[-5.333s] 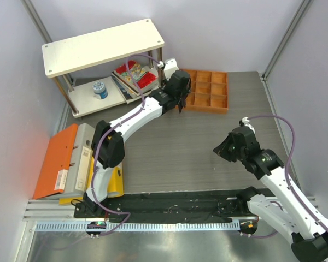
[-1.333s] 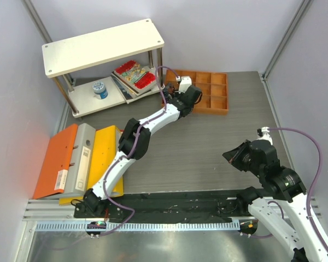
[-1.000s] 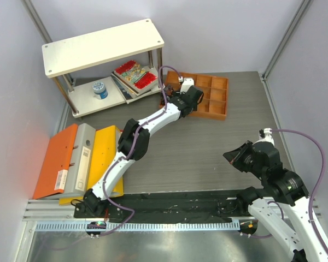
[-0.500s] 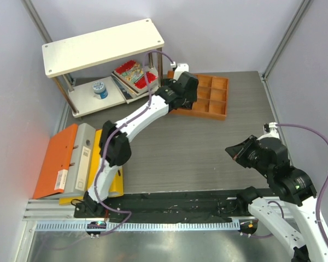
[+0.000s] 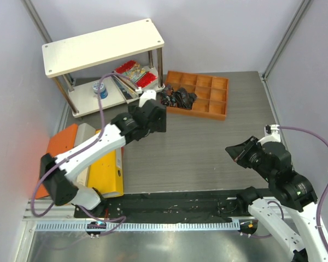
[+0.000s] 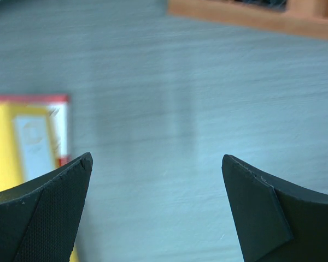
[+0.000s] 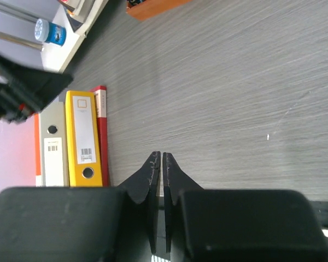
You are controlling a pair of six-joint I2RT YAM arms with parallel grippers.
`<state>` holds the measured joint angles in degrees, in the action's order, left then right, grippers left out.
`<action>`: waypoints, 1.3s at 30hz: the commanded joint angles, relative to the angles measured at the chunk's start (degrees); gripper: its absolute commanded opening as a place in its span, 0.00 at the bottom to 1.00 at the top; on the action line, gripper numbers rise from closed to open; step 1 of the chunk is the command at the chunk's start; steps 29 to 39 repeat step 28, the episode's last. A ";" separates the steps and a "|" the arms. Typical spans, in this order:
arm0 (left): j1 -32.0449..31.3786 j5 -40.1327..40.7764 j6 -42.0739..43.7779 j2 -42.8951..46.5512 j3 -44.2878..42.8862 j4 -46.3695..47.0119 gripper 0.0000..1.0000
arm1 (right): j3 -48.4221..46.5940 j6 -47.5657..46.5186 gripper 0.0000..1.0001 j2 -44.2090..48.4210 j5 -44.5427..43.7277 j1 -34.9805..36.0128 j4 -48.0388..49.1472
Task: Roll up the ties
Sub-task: Place the tie in the storage box, then reset both arms
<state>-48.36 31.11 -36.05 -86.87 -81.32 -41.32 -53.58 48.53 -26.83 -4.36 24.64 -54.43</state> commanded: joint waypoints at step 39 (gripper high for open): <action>-0.07 0.87 2.04 66.05 32.19 -9.30 1.00 | 17.02 1.21 0.69 9.25 1.55 0.14 8.38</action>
